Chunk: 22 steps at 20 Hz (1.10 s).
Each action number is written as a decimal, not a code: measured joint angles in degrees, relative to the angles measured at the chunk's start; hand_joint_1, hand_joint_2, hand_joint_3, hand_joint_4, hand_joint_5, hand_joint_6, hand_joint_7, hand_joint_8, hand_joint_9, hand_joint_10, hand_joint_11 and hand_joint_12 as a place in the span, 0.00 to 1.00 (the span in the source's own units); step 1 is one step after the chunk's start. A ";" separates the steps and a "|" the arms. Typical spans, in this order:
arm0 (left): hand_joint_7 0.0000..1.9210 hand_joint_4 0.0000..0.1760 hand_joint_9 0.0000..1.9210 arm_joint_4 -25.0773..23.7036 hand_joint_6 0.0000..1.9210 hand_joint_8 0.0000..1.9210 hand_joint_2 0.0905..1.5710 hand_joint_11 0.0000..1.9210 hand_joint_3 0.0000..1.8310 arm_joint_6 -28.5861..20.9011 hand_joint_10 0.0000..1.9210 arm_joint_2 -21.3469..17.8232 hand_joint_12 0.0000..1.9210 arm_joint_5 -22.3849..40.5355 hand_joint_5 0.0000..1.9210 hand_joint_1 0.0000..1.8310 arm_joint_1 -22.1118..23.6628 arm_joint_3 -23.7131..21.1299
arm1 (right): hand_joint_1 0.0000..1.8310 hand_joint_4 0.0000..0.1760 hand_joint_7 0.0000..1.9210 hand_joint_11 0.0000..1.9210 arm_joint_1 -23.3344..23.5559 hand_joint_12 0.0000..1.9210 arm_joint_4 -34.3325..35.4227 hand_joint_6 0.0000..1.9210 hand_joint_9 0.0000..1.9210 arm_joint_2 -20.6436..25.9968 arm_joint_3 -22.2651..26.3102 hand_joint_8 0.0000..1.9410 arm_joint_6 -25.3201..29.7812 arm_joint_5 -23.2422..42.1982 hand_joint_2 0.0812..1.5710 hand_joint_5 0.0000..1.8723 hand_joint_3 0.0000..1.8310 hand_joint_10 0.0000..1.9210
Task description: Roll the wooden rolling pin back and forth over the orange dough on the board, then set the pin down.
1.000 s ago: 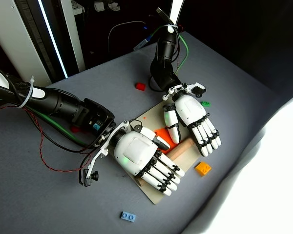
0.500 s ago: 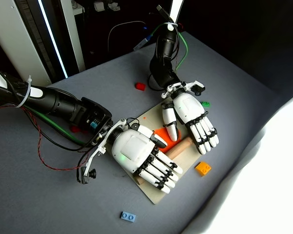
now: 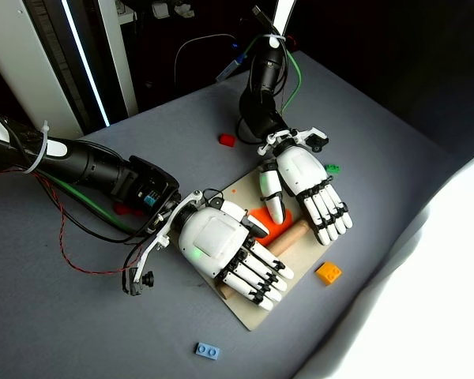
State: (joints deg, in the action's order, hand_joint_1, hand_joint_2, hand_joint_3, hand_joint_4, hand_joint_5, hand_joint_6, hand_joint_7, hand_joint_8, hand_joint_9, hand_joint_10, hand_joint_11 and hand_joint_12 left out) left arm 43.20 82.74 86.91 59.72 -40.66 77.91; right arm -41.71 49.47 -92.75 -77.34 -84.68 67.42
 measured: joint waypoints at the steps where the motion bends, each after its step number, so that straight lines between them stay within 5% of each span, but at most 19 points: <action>1: 0.09 0.00 0.06 -0.39 0.00 0.00 0.94 0.01 0.00 -0.11 0.00 0.00 0.08 0.57 0.07 0.00 -0.35 -0.07 | 0.00 0.00 0.16 0.00 0.00 0.23 0.07 0.00 0.12 0.15 0.44 0.00 -0.04 0.07 0.94 0.15 0.00 0.00; 3: 0.09 0.00 0.05 -0.61 0.00 0.00 0.94 0.00 0.00 -0.35 0.00 0.02 0.08 1.25 0.07 0.00 -0.57 -0.20 | 0.00 0.00 0.18 0.00 -0.31 0.31 -0.02 0.00 0.14 0.35 0.85 0.01 -0.24 0.33 0.94 0.16 0.00 0.01; 12: 0.09 0.00 0.07 -0.76 0.00 0.00 0.93 0.00 0.00 -0.90 0.00 -0.42 0.13 3.43 0.08 0.00 -1.90 -2.51 | 0.00 0.00 0.15 0.00 -1.07 0.23 -0.13 0.00 0.12 0.55 2.93 0.00 -1.36 2.73 0.94 0.15 0.00 0.00; 22: 0.09 0.00 0.06 -1.14 0.00 0.00 0.94 0.00 0.00 -1.46 0.00 -1.14 0.04 6.60 0.07 0.00 -3.76 -5.14 | 0.00 0.00 0.16 0.00 -1.81 0.25 0.59 0.00 0.13 1.25 6.56 0.00 -2.67 5.53 0.95 0.14 0.00 0.00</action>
State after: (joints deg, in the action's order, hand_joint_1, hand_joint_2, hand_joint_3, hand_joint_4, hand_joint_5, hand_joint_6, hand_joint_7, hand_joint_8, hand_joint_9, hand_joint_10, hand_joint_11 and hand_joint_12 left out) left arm 42.06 81.28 85.78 66.32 -44.42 72.77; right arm -43.53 50.06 -91.50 -70.78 -87.35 72.95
